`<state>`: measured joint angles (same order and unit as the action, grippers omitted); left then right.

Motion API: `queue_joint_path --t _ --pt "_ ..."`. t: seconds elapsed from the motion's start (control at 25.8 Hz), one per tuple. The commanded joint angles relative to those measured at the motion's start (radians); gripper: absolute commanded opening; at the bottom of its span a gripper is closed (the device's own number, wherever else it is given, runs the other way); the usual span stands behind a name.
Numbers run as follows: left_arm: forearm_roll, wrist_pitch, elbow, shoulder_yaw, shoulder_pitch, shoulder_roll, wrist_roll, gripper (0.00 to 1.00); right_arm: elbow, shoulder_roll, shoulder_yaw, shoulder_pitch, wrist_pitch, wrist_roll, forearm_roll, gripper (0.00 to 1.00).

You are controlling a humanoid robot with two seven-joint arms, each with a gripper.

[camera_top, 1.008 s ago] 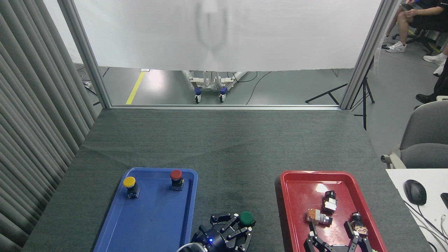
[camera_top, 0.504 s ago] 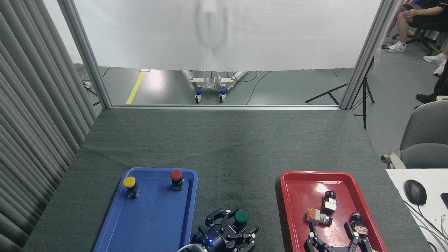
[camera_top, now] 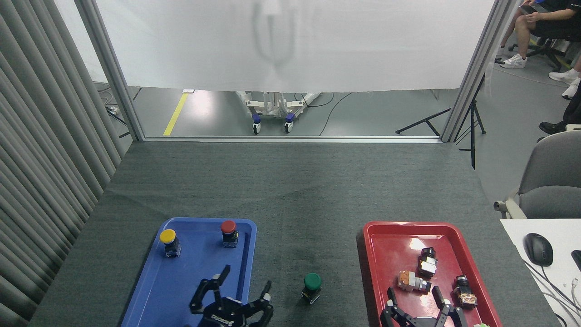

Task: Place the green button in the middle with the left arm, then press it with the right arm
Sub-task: 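Release the green button and withdraw the left hand to the tray, then move the right hand over the green button and press down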

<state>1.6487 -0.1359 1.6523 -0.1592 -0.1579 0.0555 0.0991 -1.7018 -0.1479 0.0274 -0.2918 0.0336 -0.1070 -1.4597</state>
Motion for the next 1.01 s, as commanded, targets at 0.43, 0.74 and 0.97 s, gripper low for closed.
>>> queue_joint_path --t 0.43,0.74,0.97 --pt "-0.090 0.104 0.026 0.237 -0.066 -0.011 0.077 0.99 0.074 0.054 0.250 0.108 -0.100 0.012 -0.102 0.23" --pt "-0.090 0.104 0.021 0.239 -0.069 -0.013 0.077 0.99 0.202 0.100 0.408 0.212 -0.212 0.044 -0.119 0.11" --pt "-0.098 0.104 0.021 0.242 -0.072 -0.017 0.077 0.99 0.257 0.111 0.411 0.220 -0.215 0.053 -0.120 0.00"
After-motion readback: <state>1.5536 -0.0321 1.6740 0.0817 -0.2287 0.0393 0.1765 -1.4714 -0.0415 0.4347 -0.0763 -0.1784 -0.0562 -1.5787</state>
